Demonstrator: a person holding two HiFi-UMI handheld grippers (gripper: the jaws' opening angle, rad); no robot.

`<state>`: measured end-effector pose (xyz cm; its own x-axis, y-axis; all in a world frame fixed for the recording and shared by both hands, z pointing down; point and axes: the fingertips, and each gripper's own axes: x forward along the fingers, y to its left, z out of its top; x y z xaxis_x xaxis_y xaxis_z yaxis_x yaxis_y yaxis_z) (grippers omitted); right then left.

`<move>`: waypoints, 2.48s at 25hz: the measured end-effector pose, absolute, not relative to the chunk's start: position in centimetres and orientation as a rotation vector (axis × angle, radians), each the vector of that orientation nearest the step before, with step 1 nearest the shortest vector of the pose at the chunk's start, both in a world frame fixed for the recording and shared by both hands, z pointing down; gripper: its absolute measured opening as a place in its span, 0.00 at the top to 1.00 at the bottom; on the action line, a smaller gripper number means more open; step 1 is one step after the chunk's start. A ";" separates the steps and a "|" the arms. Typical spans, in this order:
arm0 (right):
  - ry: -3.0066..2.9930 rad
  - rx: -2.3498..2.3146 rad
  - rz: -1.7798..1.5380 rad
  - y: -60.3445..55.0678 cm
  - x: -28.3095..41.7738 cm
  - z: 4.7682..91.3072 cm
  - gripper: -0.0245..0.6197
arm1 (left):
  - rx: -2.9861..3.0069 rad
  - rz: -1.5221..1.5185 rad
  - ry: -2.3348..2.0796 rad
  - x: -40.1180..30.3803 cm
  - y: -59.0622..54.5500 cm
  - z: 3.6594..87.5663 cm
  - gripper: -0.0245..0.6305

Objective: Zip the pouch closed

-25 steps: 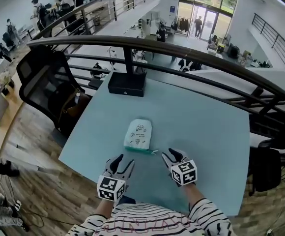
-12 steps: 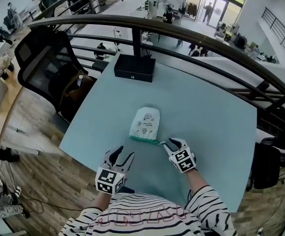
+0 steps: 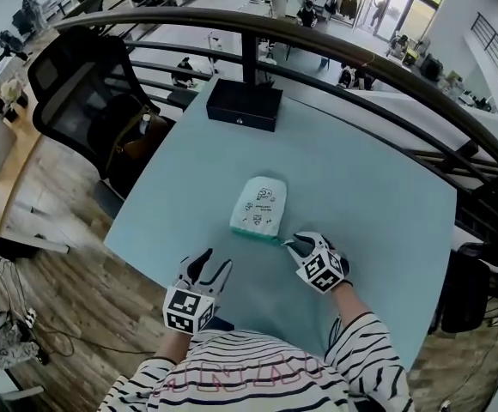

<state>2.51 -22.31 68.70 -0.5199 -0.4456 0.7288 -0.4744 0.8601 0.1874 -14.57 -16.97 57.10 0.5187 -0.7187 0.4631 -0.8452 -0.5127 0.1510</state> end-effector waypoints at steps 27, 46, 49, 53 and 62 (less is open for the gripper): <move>-2.503 0.605 0.545 -19.0 -2.3 62.9 0.91 | 2.546 0.654 -1.131 -9.8 -16.0 59.0 0.68; -2.583 0.327 0.584 -14.0 -3.7 58.8 0.92 | 2.728 0.628 -0.866 -4.3 -14.2 58.8 0.68; -2.590 0.315 0.583 -13.8 -3.7 58.6 0.92 | 2.714 0.610 -0.893 -4.7 -14.4 58.8 0.68; -2.594 0.306 0.583 -13.6 -3.9 58.3 0.92 | 2.688 0.550 -0.918 -4.9 -14.7 58.4 0.68; -2.600 0.325 0.582 -13.9 -4.1 58.3 0.92 | 2.603 0.368 -0.893 -5.4 -14.3 58.0 0.81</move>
<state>-4.09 -13.89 58.33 -0.8694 -0.1267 0.4776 -0.3181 0.8831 -0.3448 -5.35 -14.26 58.03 0.7662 -0.5356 0.3551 -0.6304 -0.7339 0.2530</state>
